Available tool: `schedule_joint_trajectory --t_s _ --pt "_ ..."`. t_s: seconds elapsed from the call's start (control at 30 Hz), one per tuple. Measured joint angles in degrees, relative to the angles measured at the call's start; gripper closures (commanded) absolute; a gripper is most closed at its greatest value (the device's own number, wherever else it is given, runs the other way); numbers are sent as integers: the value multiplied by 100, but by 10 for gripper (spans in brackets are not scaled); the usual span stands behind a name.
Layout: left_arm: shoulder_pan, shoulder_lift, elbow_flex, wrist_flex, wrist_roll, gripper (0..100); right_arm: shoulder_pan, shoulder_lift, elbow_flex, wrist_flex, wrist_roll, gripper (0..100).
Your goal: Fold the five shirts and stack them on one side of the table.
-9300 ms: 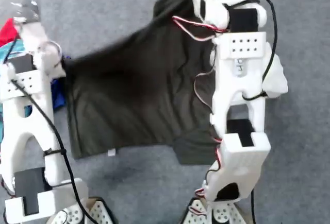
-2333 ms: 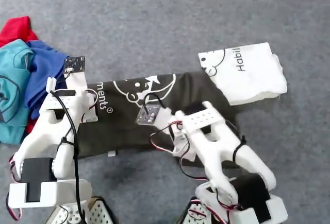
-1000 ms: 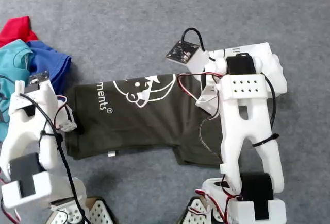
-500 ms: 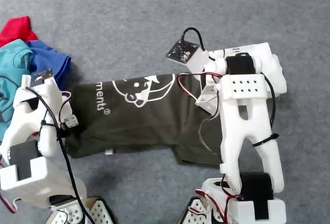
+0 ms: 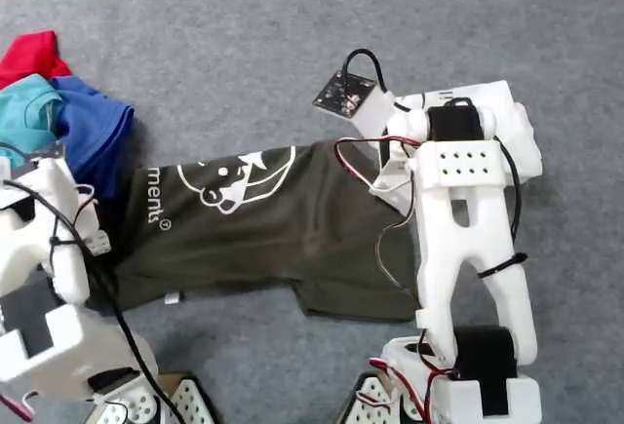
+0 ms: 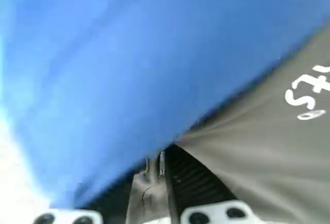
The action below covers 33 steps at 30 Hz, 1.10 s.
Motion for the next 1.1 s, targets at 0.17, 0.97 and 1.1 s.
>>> schedule_joint_trajectory --t_s 0.17,0.97,1.1 --pt "-62 -396 0 501 70 749 -9 0 0 0 0 984" --pt "369 3385 -5521 237 -185 748 -9 0 0 0 0 984" --pt "-35 4888 -7560 782 -185 822 -9 0 0 0 0 984"
